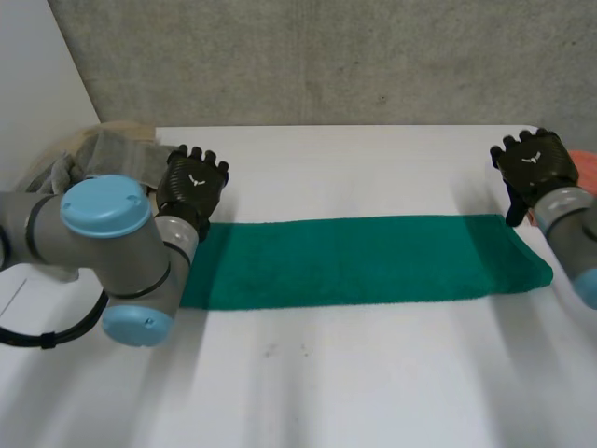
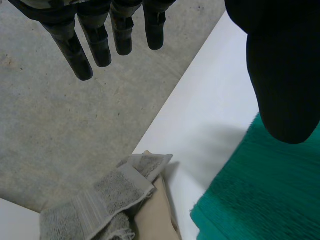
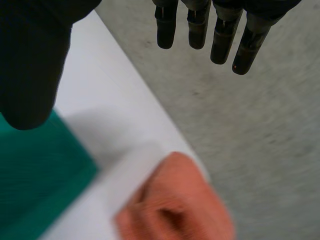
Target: Fold the laundry.
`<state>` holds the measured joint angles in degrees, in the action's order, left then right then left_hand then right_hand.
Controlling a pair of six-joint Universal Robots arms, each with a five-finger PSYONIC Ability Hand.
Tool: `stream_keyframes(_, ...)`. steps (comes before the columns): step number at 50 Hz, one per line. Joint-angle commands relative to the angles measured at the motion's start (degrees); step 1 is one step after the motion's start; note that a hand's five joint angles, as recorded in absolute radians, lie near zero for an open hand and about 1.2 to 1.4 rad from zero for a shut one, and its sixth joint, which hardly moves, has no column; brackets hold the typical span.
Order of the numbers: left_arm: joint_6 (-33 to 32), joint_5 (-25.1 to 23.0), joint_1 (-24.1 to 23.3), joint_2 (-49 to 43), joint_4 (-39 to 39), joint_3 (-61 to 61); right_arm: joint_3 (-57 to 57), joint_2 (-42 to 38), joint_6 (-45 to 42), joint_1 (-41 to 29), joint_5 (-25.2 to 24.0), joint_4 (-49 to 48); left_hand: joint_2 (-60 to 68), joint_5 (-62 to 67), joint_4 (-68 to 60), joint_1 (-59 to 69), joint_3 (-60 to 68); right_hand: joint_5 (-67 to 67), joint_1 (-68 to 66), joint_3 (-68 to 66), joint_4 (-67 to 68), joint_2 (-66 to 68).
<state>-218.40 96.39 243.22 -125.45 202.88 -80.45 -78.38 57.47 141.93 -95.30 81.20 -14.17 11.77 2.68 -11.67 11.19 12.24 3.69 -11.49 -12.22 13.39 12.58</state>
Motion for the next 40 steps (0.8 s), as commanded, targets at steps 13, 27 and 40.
stream_keyframes(13, 5.4, -0.4, -0.6, 6.3, 0.1, -11.7, -9.2, -0.7, -1.8, 8.2, -10.2, 10.1, -1.8, -2.7, 1.7, -1.2, -2.2, 2.6, -4.8, -4.1, 2.9, 3.7)
stream_keyframes(27, 5.4, -0.4, -1.1, 8.9, 0.0, -13.1, -8.7, -0.7, -6.4, 16.4, -5.4, 5.5, -1.8, -2.7, 1.7, -1.2, -2.2, 66.3, -68.5, -67.8, 66.6, 67.4)
stream_keyframes(40, 5.5, -0.5, -0.6, 12.2, 0.0, -15.3, -8.5, 5.5, -20.8, 21.7, -4.4, 5.3, -1.8, -2.7, 1.7, -1.2, -2.2, 66.3, -68.5, -67.8, 66.6, 67.4)
